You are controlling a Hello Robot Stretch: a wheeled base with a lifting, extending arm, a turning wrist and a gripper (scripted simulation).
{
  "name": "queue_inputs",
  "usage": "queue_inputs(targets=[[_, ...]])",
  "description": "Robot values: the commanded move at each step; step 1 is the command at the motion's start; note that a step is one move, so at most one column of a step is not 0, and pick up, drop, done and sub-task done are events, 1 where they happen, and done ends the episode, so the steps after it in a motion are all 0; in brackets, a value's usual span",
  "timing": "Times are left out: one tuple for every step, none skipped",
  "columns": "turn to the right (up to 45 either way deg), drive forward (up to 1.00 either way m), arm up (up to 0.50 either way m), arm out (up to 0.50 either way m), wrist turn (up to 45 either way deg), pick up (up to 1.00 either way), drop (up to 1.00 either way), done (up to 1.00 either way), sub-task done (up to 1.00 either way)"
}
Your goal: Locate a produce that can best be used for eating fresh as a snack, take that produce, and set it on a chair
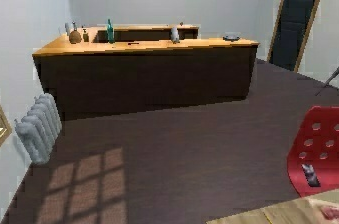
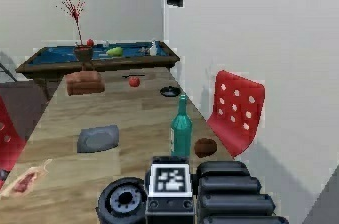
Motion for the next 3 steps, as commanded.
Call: queue_inputs(targets=[[-21.0,0.00,0.00,0.00,0.0,0.00,0.00,0.00,0.00],[45.0,0.00,0.00,0.00,0.0,0.00,0.00,0.00,0.00],[-45.0,0.00,0.00,0.00,0.0,0.00,0.00,0.00,0.00]])
